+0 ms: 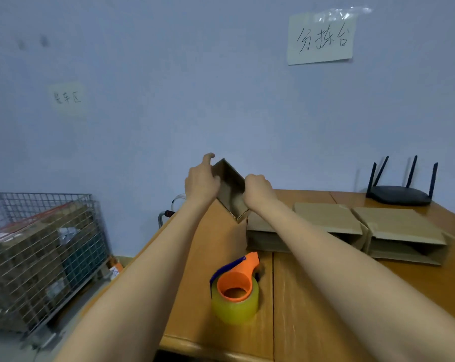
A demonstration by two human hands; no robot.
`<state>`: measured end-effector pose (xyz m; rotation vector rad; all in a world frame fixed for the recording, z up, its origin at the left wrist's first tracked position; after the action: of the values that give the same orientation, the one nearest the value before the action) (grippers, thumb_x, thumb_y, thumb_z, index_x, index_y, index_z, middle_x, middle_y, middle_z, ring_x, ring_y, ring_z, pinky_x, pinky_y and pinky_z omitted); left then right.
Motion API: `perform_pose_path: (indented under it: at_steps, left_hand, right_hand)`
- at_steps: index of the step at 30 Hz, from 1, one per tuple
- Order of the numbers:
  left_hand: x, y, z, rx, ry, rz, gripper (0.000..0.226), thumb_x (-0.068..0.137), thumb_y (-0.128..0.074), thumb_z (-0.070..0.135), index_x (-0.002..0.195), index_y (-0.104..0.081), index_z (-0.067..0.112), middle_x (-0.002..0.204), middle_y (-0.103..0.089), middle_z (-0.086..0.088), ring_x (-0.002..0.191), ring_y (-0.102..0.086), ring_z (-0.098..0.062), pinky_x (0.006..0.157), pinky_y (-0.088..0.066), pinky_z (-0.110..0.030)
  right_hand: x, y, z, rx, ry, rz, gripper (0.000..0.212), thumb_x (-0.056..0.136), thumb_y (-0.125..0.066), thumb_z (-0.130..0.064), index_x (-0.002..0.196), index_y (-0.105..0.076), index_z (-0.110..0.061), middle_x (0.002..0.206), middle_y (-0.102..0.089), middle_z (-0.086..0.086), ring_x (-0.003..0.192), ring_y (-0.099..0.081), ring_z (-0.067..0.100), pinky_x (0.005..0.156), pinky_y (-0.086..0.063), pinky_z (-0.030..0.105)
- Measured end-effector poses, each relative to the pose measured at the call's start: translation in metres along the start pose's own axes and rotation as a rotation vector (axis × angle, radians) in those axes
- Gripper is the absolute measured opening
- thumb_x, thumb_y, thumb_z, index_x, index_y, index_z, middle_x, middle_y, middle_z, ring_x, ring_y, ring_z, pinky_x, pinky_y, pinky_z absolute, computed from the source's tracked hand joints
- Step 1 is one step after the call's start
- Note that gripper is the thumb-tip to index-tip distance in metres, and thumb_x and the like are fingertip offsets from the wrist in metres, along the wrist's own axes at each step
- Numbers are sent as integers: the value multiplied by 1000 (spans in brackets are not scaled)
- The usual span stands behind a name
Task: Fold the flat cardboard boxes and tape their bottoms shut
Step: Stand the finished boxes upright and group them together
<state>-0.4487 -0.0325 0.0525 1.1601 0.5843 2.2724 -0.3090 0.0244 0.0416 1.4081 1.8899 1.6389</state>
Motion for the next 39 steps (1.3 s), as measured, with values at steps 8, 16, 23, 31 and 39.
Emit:
perform_pose_path:
  at_steps: [8,16,23,31,39]
  left_hand:
    - [-61,-2,92,-202,338,-424,15,94,-55,19,85,-51,8,89,-69,-16,68,-73,-34,68,-63,-43]
    - [-133,-44,128,108,199,-697,12,95,-45,3,106,-50,-1,102,-60,-20,87,-72,-38,77,-61,-46]
    - [-157,-74,113,211,87,-700,6,91,-49,1,90,-53,5,80,-51,-9,69,-54,-23,64,-52,-32]
    - [-151,-78,93,213,98,-640,13,90,-53,1,81,-53,11,76,-49,-5,62,-45,-16,52,-40,-24]
    - [-166,-87,82,237,123,-660,24,90,-49,0,70,-47,12,75,-50,-6,60,-47,-17,46,-36,-24]
  right_hand:
    - [-61,66,55,143,-388,-199,8,93,-52,-3,101,-54,-3,100,-58,16,86,-63,32,74,-56,33]
    - [-143,53,104,333,-604,-682,24,102,-43,-1,116,-58,10,112,-68,29,100,-71,38,87,-59,45]
    - [-165,27,111,289,-593,-655,27,98,-49,1,124,-50,9,116,-64,32,95,-72,42,83,-60,46]
    - [-159,8,104,309,-570,-606,28,99,-42,1,125,-49,7,112,-65,31,92,-72,41,82,-60,48]
    - [-162,-6,105,217,-589,-637,32,99,-43,1,129,-46,12,111,-65,34,94,-72,40,84,-60,46]
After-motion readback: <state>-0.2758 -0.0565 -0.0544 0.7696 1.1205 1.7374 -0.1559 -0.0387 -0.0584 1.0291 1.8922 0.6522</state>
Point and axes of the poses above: each hand's wrist, its own x-axis towards the middle knuckle, its own y-axis out of the back of the hand, z = x × y, the point moved 4 cm from there along x, towards the middle knuckle
